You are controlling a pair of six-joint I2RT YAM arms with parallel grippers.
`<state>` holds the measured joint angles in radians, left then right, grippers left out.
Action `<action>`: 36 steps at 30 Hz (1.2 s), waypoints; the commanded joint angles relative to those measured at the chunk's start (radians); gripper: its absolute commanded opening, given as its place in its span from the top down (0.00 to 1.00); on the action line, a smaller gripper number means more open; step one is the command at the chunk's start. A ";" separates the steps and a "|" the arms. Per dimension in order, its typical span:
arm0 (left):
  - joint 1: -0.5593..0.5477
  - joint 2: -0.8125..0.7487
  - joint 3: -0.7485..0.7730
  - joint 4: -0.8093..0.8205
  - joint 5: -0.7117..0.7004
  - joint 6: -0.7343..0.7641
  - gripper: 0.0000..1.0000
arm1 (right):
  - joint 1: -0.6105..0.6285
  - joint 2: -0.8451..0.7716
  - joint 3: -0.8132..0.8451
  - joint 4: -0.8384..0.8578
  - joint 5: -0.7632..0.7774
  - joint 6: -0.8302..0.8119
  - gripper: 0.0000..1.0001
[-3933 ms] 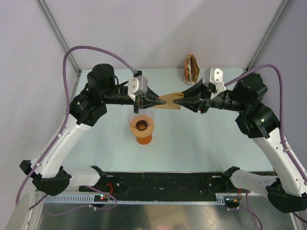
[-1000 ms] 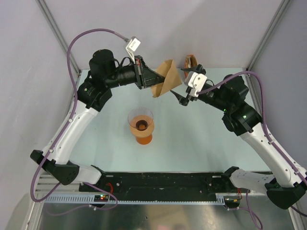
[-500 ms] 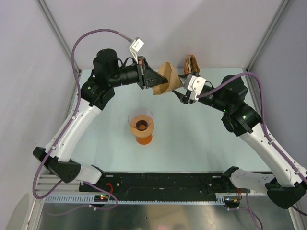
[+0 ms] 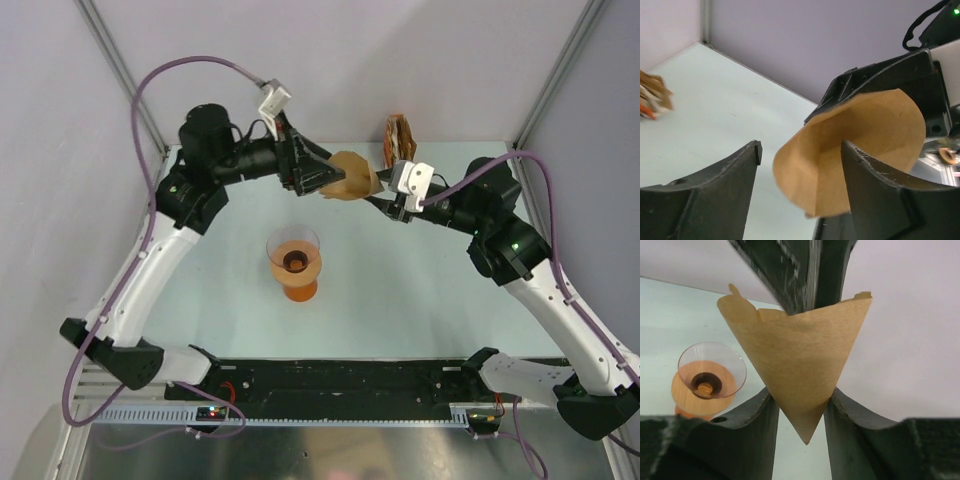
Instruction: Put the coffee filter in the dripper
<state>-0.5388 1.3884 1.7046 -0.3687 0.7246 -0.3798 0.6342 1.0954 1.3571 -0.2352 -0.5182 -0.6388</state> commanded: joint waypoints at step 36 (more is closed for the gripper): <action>-0.194 -0.152 -0.083 -0.091 0.080 0.701 0.57 | -0.018 -0.015 0.072 -0.218 -0.310 0.221 0.91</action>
<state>-0.7238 1.2304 1.5990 -0.4751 0.7589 0.3428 0.6090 1.0859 1.3842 -0.4473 -0.8188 -0.4213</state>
